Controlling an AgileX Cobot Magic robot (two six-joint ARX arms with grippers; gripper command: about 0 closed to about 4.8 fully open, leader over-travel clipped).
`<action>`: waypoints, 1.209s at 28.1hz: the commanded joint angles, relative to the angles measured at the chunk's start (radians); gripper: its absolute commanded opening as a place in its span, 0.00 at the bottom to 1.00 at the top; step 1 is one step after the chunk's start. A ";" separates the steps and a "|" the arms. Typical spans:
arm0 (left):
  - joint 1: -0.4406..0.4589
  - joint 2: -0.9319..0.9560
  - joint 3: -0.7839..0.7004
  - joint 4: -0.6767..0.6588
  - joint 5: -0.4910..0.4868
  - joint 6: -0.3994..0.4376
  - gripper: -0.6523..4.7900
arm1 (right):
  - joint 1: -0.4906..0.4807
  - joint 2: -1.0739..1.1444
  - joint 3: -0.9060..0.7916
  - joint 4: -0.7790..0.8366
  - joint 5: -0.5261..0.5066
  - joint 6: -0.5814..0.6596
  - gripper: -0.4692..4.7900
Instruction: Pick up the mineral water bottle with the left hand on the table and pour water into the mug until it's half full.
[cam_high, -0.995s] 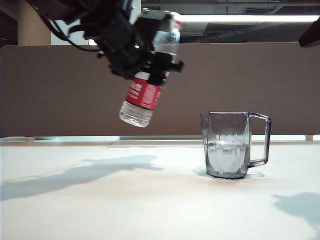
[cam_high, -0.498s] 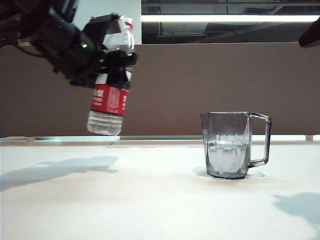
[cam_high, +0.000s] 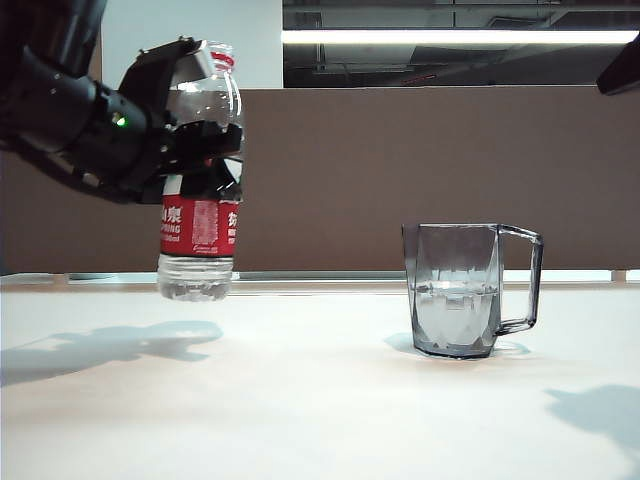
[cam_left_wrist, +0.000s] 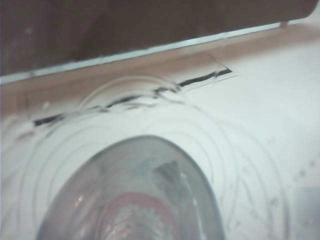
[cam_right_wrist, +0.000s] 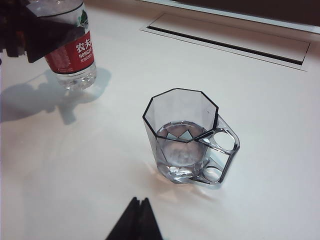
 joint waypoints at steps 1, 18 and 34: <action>0.004 -0.009 -0.048 0.112 -0.031 -0.033 0.45 | 0.001 -0.001 0.008 0.018 -0.004 -0.003 0.08; 0.005 0.070 -0.102 0.204 -0.135 -0.103 0.41 | 0.001 0.000 0.008 0.018 -0.006 -0.004 0.08; 0.004 0.092 -0.102 0.193 -0.122 -0.099 0.61 | 0.001 0.000 0.008 0.018 -0.006 -0.004 0.08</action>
